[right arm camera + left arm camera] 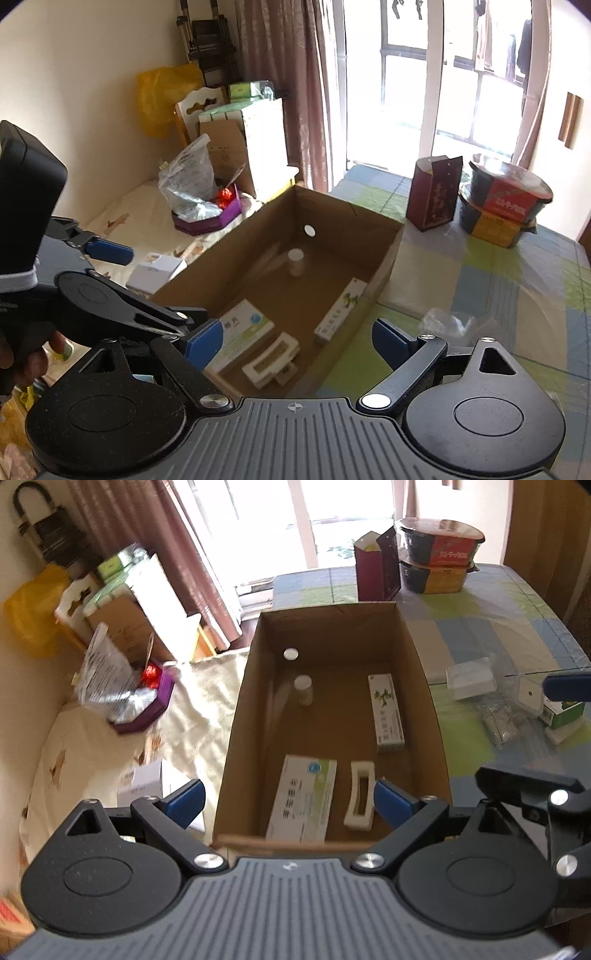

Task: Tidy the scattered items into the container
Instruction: 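Withdraw both tools from the cardboard box back over the table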

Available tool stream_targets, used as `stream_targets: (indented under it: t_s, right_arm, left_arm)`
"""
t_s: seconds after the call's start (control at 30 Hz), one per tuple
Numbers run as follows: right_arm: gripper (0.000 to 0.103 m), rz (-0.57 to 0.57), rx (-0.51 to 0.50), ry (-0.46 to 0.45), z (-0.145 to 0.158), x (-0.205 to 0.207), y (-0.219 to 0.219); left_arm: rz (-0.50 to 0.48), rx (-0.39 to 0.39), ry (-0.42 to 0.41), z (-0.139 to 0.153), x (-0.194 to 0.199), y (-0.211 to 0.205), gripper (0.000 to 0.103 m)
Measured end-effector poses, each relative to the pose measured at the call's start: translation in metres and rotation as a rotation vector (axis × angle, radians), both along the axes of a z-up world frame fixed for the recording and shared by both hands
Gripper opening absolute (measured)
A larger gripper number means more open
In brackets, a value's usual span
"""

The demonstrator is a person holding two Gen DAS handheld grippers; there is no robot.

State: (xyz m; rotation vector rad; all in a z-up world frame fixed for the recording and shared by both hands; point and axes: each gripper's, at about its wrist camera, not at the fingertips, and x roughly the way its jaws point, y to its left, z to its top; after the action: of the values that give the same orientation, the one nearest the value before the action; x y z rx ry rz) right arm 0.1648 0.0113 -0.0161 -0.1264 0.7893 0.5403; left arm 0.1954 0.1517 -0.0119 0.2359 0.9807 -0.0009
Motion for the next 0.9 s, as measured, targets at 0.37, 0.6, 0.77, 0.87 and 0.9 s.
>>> stream_targets:
  t_s: [0.37,0.6,0.77,0.87,0.9]
  right_arm:
    - [0.093,0.019,0.022,0.009,0.005,-0.041,-0.022]
    - [0.093,0.039,-0.004,0.008,-0.001,-0.062,-0.039]
    - [0.093,0.035,0.004,0.031,-0.007,-0.074,-0.054]
    - [0.093,0.027,0.011,0.037,-0.008,-0.079,-0.062]
    - [0.093,0.023,0.011,0.037,-0.008,-0.08,-0.065]
  left_arm:
    - [0.104,-0.077,-0.001,0.004,-0.049,-0.002,0.096]
    - [0.119,-0.096,-0.014,0.005,-0.073,-0.017,0.096]
    - [0.122,-0.115,-0.013,-0.001,-0.089,-0.032,0.096]
    - [0.129,-0.121,-0.01,-0.004,-0.096,-0.04,0.096]
    - [0.133,-0.126,-0.01,-0.005,-0.097,-0.042,0.096]
